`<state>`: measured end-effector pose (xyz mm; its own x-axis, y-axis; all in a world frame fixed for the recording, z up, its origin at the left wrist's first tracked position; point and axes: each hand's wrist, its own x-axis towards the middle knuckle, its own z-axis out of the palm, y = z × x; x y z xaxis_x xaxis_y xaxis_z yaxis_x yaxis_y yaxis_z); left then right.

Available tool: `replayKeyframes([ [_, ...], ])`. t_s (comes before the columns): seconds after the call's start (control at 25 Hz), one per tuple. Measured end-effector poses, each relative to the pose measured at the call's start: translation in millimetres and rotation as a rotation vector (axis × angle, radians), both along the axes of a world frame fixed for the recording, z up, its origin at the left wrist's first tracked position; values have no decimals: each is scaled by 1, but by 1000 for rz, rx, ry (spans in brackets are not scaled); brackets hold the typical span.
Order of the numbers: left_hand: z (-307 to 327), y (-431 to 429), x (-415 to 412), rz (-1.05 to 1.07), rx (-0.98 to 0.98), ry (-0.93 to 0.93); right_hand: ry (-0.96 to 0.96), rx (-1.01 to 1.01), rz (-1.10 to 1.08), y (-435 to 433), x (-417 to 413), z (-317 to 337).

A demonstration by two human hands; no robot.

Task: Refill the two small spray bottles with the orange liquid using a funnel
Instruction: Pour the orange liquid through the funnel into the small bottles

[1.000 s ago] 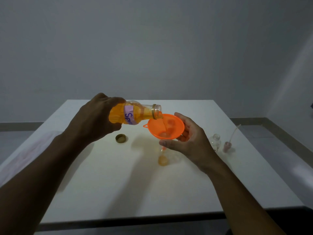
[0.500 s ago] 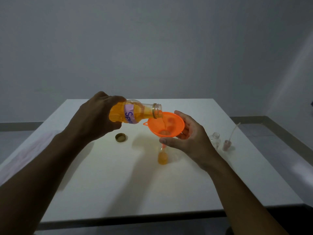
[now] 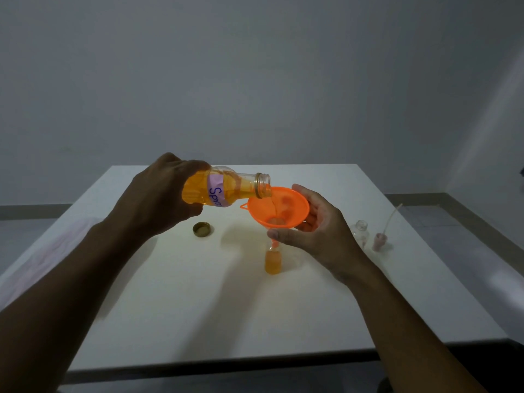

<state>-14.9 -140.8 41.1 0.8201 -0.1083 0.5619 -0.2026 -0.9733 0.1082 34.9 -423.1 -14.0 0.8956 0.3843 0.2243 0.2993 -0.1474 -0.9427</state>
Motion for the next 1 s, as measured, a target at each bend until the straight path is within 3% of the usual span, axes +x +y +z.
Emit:
replayKeyframes([
  [1.0, -5, 0, 2, -7, -19, -2, -23, -30, 3, 0, -3, 6],
])
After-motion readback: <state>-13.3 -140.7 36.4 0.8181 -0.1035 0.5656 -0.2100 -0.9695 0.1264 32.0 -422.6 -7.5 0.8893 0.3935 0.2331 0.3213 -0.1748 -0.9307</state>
